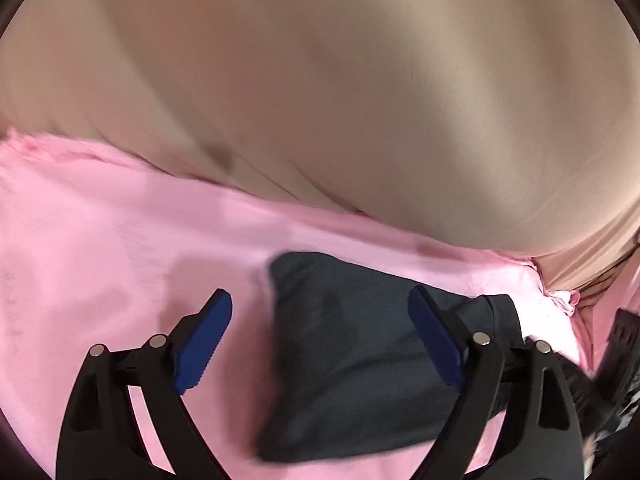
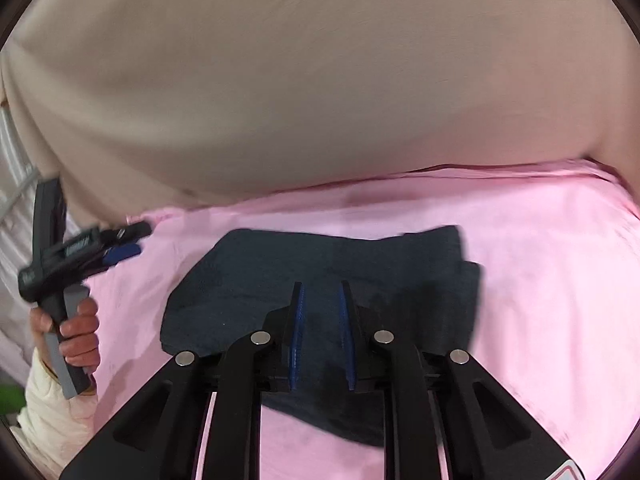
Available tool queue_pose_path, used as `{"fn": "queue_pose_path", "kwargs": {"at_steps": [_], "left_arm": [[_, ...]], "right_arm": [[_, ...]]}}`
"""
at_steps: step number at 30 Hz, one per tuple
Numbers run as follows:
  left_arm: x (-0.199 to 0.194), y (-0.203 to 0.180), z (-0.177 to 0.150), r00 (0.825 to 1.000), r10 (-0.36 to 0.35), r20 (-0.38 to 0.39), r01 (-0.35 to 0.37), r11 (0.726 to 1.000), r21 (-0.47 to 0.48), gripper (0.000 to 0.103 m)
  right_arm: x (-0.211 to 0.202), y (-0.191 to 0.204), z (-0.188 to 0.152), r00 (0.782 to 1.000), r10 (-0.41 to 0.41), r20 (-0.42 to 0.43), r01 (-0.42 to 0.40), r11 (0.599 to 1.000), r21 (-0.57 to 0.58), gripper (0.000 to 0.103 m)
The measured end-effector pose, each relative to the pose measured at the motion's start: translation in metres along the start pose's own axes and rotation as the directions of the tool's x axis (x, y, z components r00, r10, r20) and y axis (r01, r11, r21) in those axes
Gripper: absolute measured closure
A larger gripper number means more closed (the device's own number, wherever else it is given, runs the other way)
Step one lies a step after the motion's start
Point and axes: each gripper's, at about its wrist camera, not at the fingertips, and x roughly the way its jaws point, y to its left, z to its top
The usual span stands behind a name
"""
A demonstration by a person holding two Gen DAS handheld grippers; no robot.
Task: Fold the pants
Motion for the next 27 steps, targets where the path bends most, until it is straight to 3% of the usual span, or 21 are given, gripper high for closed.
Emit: {"fn": "queue_pose_path", "kwargs": {"at_steps": [2,3,4,6,8,9,11,14,15,16,17,19,21,24,27], "left_arm": [[0.045,0.009,0.001,0.992,-0.005,-0.124,0.001,1.000,-0.032,0.016],[0.071,0.022,0.000,0.983,0.036,-0.183,-0.048,0.997,-0.061,0.024],[0.082,0.033,-0.001,0.978,0.044,-0.204,-0.064,0.994,-0.091,0.024],[0.074,0.046,0.004,0.986,-0.049,-0.158,0.023,0.986,-0.166,0.022],[0.062,0.055,0.010,0.983,-0.110,-0.150,0.080,0.978,-0.193,0.020],[0.055,0.060,0.013,0.980,-0.148,-0.134,0.119,0.972,-0.205,0.014],[0.050,0.065,0.017,0.981,-0.150,-0.126,0.120,0.967,-0.224,0.006],[0.070,0.068,0.018,0.963,-0.166,-0.210,0.113,0.963,-0.244,0.007],[0.085,0.068,0.018,0.952,-0.176,-0.252,0.113,0.962,-0.247,0.016],[0.083,0.061,0.022,0.962,-0.153,-0.227,0.101,0.970,-0.223,0.037],[0.084,0.054,0.027,0.963,-0.154,-0.221,0.113,0.976,-0.186,0.065],[0.090,0.046,0.037,0.965,-0.142,-0.219,0.108,0.981,-0.160,0.083],[0.093,0.044,0.046,0.972,-0.152,-0.178,0.129,0.982,-0.135,0.084],[0.104,0.042,0.048,0.982,-0.090,-0.164,0.085,0.996,-0.037,0.083],[0.093,0.046,0.041,0.989,-0.041,-0.141,0.038,0.999,-0.023,0.064]], "right_arm": [[0.024,-0.013,-0.003,0.997,-0.055,-0.047,0.056,0.998,0.013,0.088],[0.031,-0.025,-0.008,0.994,-0.091,-0.060,0.092,0.995,0.027,0.096],[0.036,-0.038,-0.013,0.995,-0.076,-0.065,0.079,0.996,0.047,0.101],[0.029,-0.051,-0.018,0.999,-0.006,-0.039,0.009,0.997,0.081,0.102],[0.026,-0.053,-0.019,1.000,0.002,-0.030,0.000,0.998,0.068,0.102],[0.026,-0.052,-0.019,1.000,-0.003,-0.024,0.005,0.998,0.059,0.100],[0.024,-0.046,-0.023,1.000,-0.001,-0.012,0.002,0.999,0.044,0.093],[0.024,-0.033,-0.027,1.000,-0.006,-0.001,0.006,1.000,0.003,0.081],[0.023,-0.025,-0.026,1.000,-0.013,-0.001,0.013,1.000,-0.014,0.080],[0.014,-0.021,-0.031,1.000,-0.017,0.000,0.017,1.000,-0.027,0.080],[0.013,-0.020,-0.029,1.000,-0.013,0.002,0.013,1.000,-0.027,0.079],[0.012,-0.019,-0.031,1.000,0.000,0.011,0.000,1.000,-0.018,0.078],[0.005,-0.026,-0.036,1.000,0.010,0.021,-0.010,1.000,-0.015,0.079],[0.000,-0.026,-0.042,0.999,0.017,0.029,-0.017,0.999,-0.028,0.079],[-0.015,-0.026,-0.045,0.999,0.023,0.031,-0.022,1.000,-0.011,0.079]]}}
